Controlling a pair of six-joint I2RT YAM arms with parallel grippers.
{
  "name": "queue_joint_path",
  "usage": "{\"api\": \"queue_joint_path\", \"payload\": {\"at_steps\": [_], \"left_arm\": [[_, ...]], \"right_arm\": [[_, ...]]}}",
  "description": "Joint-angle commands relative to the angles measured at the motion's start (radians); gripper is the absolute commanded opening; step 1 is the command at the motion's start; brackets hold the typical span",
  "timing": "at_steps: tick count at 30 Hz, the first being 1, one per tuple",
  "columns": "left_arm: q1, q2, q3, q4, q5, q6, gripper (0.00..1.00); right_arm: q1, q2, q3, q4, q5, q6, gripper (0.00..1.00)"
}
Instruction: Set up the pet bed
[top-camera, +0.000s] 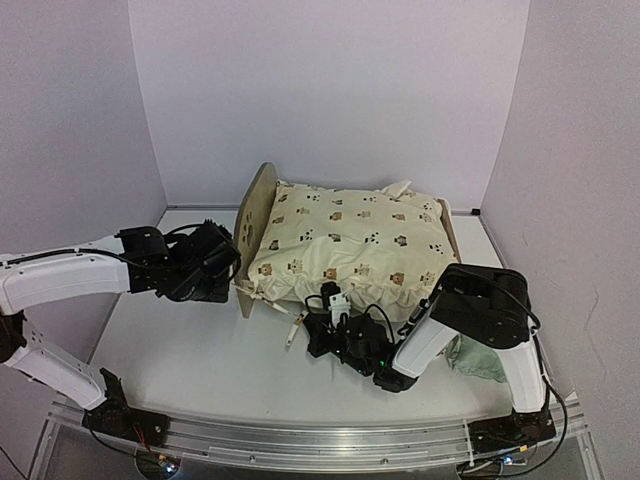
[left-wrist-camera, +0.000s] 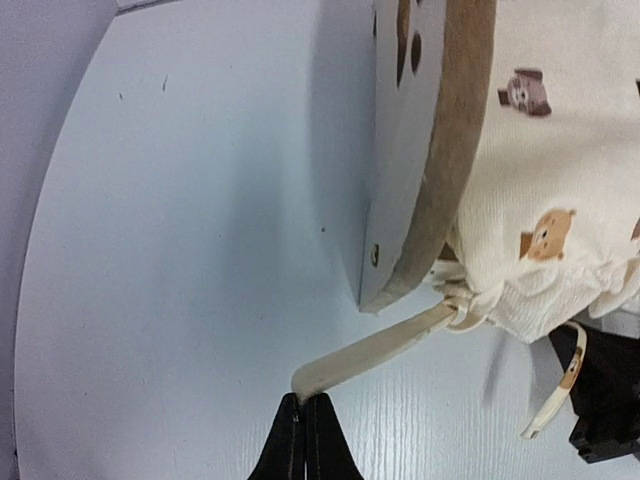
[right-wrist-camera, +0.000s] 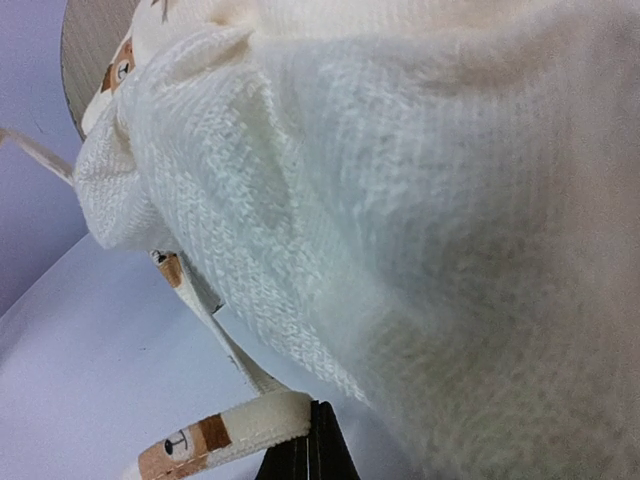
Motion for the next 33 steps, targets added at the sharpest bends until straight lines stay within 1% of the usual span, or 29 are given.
{"api": "queue_joint_path", "payload": {"at_steps": [1, 5, 12, 19, 25, 29, 31, 32, 33], "left_arm": [[0.038, -0.037, 0.107, -0.077, -0.114, 0.05, 0.0], [0.072, -0.042, 0.132, -0.096, -0.154, 0.077, 0.0], [0.096, -0.063, 0.078, -0.055, -0.128, 0.093, 0.0], [0.119, -0.067, 0.046, -0.039, -0.126, 0.087, 0.0], [0.138, -0.056, 0.052, -0.042, -0.137, 0.092, 0.0], [0.139, -0.054, 0.082, -0.076, -0.135, 0.088, 0.01], [0.139, -0.062, 0.11, -0.075, -0.098, 0.12, 0.12], [0.139, -0.062, 0.124, -0.075, -0.072, 0.141, 0.18], [0.139, -0.056, 0.143, -0.08, -0.045, 0.158, 0.27]], "right_arm": [[0.005, 0.018, -0.017, 0.025, 0.011, 0.05, 0.0], [0.006, 0.021, -0.053, 0.025, 0.012, 0.086, 0.0], [0.005, -0.014, -0.166, 0.032, 0.037, 0.131, 0.0], [0.006, -0.012, -0.214, 0.032, 0.037, 0.171, 0.0], [0.006, -0.027, -0.251, 0.032, 0.05, 0.173, 0.0], [0.006, -0.053, -0.273, 0.032, 0.03, 0.16, 0.0], [0.006, -0.075, -0.289, 0.032, 0.02, 0.142, 0.14], [0.006, -0.09, -0.299, 0.032, 0.012, 0.134, 0.22], [0.006, -0.107, -0.308, 0.031, 0.004, 0.125, 0.29]]}}
